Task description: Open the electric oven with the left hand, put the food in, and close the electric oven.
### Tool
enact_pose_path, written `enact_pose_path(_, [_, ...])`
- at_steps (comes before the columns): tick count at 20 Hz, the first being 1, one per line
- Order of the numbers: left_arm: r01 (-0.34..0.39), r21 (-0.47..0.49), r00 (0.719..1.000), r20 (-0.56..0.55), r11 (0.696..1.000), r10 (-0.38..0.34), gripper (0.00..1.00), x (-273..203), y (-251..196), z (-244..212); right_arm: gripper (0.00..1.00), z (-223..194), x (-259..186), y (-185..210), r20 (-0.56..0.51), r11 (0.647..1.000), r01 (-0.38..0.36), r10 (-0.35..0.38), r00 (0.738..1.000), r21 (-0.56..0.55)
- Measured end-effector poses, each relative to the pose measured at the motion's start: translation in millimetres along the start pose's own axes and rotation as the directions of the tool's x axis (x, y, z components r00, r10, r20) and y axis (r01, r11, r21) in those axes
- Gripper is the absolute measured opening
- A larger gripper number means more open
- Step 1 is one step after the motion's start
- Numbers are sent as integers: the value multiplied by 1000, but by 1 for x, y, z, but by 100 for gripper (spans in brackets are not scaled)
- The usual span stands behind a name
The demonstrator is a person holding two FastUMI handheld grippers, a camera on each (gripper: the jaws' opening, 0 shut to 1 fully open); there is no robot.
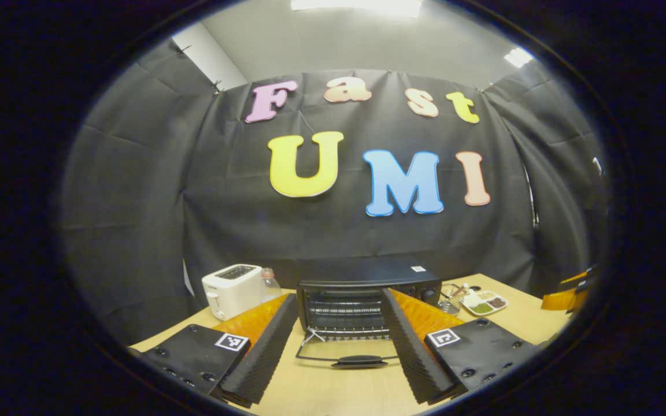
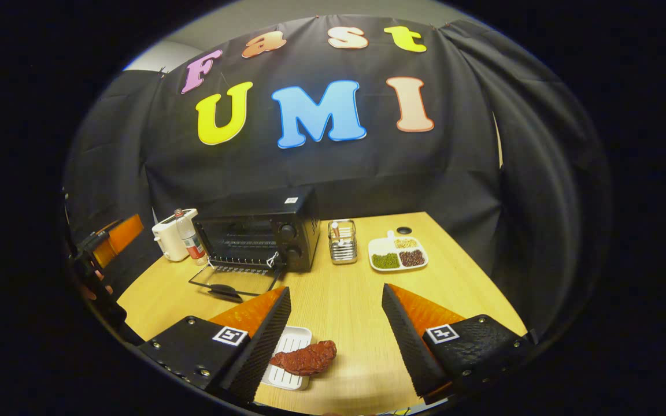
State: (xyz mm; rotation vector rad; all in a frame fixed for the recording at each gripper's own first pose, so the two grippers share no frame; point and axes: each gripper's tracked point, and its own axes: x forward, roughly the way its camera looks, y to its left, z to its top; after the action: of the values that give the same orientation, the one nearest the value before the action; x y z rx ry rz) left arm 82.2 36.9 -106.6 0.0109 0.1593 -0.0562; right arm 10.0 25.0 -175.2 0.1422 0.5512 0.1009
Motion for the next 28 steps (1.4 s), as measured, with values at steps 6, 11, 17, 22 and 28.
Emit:
enact_pose_path(6, [-61, -9, 995, 75, 998, 61, 100, -20, 21, 41, 97, -56, 14, 9, -176, 996, -45, 57, 983, 71])
enact_pose_path(11, [-77, -18, 989, 127, 997, 79, 100, -31, 26, 65, 96, -89, 26, 13, -277, 989, -49, 86, 957, 139])
enact_pose_path(17, [-86, -14, 988, 130, 996, 87, 100, -43, 27, 67, 94, -124, 30, 19, -391, 952, -19, 144, 909, 306])
enact_pose_path(22, [-104, -10, 987, 119, 995, 104, 100, -53, 34, 60, 71, -136, 30, 27, -427, 881, 21, 207, 880, 472])
enact_pose_path(28, [-110, -28, 989, 100, 993, 113, 100, -56, 40, 54, 29, -117, 32, 37, -354, 781, -6, 291, 889, 625])
